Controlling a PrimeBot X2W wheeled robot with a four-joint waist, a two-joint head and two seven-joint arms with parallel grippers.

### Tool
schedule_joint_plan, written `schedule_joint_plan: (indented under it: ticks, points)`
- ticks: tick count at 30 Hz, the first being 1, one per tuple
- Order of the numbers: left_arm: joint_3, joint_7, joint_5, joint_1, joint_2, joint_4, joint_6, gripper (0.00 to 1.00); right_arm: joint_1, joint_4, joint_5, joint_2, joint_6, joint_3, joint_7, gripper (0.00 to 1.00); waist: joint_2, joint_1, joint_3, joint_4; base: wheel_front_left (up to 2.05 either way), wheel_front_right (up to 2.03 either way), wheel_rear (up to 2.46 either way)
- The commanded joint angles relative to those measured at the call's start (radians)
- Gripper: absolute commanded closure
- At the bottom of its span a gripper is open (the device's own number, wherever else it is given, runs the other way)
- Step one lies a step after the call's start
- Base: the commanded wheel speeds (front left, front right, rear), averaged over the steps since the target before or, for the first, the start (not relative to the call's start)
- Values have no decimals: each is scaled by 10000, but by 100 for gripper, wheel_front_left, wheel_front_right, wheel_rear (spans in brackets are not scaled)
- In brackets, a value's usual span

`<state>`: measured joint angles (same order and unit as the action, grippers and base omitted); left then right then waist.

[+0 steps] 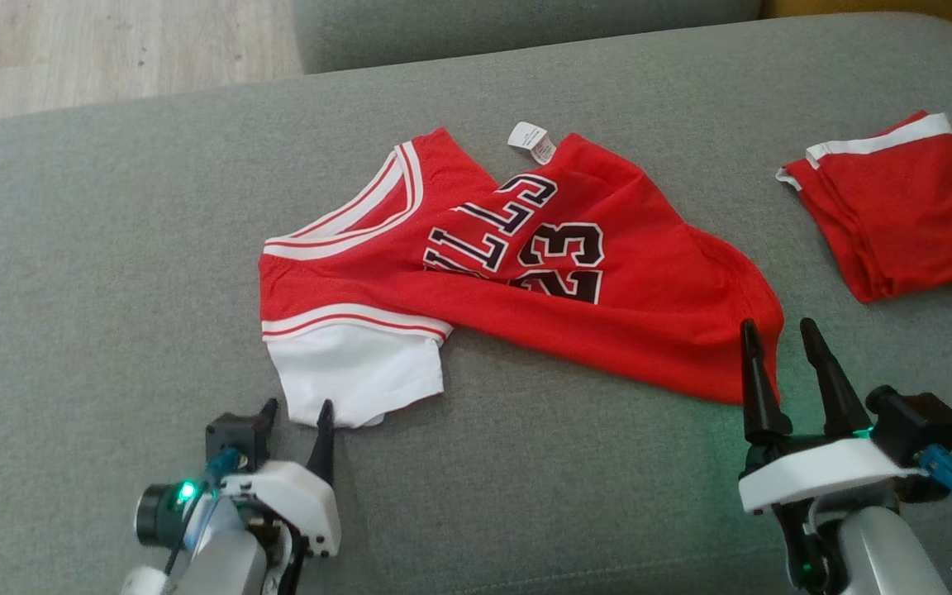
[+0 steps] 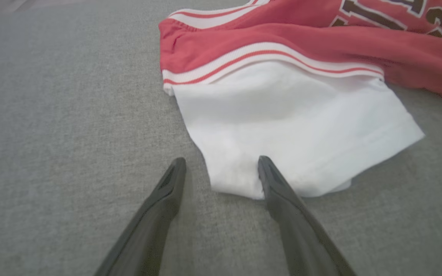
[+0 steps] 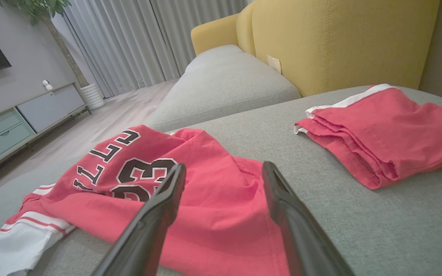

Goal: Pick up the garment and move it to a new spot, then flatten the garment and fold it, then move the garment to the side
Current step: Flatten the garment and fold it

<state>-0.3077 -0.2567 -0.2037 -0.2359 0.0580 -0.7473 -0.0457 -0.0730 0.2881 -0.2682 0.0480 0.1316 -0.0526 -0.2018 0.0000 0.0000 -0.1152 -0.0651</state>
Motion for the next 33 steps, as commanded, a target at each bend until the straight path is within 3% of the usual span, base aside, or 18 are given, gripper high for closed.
schedule_joint_plan:
  ticks: [1, 19, 20, 21, 22, 23, 28, 33]
  points:
    - [297, -50, 71, -519, 184, 88, 31, 0, -425, -368, 89, 22, -9, -233, -3, 0, 0, 0, -10, -16, 0, 0, 0]
    - [34, -51, 113, -963, 166, -1006, 149, 0, -393, -325, 136, 22, -9, -191, 100, 0, 0, 0, -19, -46, 0, 0, 0]
    - [4, -51, 112, -958, 161, -1047, 175, 14, -405, -317, 136, 22, -9, -187, 108, 0, 0, 0, -13, -39, 0, 0, 0]
    - [-33, -51, 107, -947, 155, -1095, 217, 41, -415, -308, 131, 22, -9, -179, 109, 0, 0, 0, -1, -33, 0, 0, 0]
    - [-81, -51, 103, -935, 148, -1149, 278, 77, -419, -295, 124, 22, -9, -170, 107, 0, 0, 0, 16, -26, 0, 0, 0]
    - [-144, -51, 102, -925, 140, -1193, 362, 100, -420, -281, 117, 22, -9, -160, 103, 0, 0, 0, 33, -19, 0, 0, 0]
    - [-202, -51, 51, -899, 108, -727, 513, 100, -418, -158, 88, 22, -9, -126, 93, 0, 0, 0, 146, 29, 0, 0, 0]
    - [165, -51, -22, -639, 124, 1017, 477, 100, -384, 0, 70, 22, -9, -63, 68, 0, 0, 0, 269, 89, 0, 0, 0]
